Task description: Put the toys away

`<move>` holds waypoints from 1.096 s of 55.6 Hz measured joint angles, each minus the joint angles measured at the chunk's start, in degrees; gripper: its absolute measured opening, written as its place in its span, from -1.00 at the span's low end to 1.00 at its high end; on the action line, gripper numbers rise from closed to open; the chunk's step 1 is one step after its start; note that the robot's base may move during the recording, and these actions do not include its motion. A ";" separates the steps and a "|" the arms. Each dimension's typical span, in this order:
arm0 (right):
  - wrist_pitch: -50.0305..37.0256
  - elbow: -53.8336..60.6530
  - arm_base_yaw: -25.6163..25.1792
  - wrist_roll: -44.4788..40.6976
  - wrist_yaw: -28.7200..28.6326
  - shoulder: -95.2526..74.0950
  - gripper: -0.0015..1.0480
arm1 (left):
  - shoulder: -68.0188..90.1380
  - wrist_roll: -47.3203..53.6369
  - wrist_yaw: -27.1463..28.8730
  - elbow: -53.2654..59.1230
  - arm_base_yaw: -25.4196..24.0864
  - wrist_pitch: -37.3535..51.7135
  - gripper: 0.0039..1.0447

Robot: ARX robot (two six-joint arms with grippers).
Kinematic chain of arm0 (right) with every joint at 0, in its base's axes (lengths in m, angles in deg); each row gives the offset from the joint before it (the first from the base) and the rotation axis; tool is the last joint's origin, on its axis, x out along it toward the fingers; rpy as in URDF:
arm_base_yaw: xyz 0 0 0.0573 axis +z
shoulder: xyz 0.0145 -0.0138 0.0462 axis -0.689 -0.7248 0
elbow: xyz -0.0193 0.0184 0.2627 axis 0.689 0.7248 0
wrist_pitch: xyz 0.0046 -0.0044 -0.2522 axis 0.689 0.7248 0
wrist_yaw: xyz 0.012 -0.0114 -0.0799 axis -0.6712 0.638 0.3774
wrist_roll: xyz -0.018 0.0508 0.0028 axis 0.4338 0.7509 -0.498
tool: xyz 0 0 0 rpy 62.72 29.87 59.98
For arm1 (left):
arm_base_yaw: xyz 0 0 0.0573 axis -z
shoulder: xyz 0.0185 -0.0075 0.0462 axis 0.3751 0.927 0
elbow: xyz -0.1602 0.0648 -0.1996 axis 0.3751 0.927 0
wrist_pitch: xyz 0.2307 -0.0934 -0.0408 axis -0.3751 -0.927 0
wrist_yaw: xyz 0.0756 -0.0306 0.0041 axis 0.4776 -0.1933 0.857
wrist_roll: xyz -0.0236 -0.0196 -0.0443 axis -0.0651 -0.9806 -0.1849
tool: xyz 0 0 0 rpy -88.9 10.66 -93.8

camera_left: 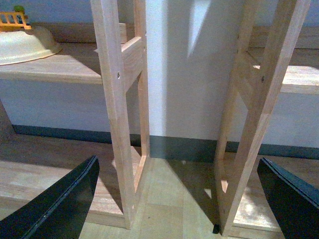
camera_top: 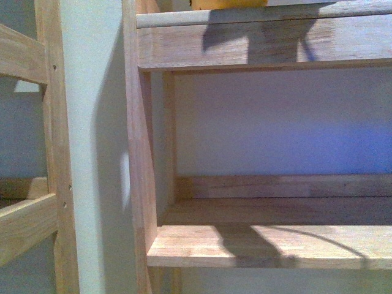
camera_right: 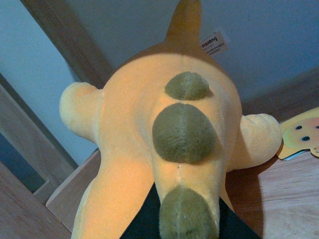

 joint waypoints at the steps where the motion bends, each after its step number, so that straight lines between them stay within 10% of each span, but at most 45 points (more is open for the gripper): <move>1: 0.02 -0.07 0.04 -0.11 0.00 0.00 -0.87 | 0.00 0.00 0.00 0.00 0.00 0.00 0.89; 38: 1.07 -3.50 1.46 -13.03 6.10 0.39 0.88 | 0.00 0.00 0.00 0.00 0.00 0.00 0.89; 61: -12.28 8.37 4.98 -35.74 19.37 14.95 0.87 | 0.00 0.00 0.00 0.00 0.00 0.00 0.89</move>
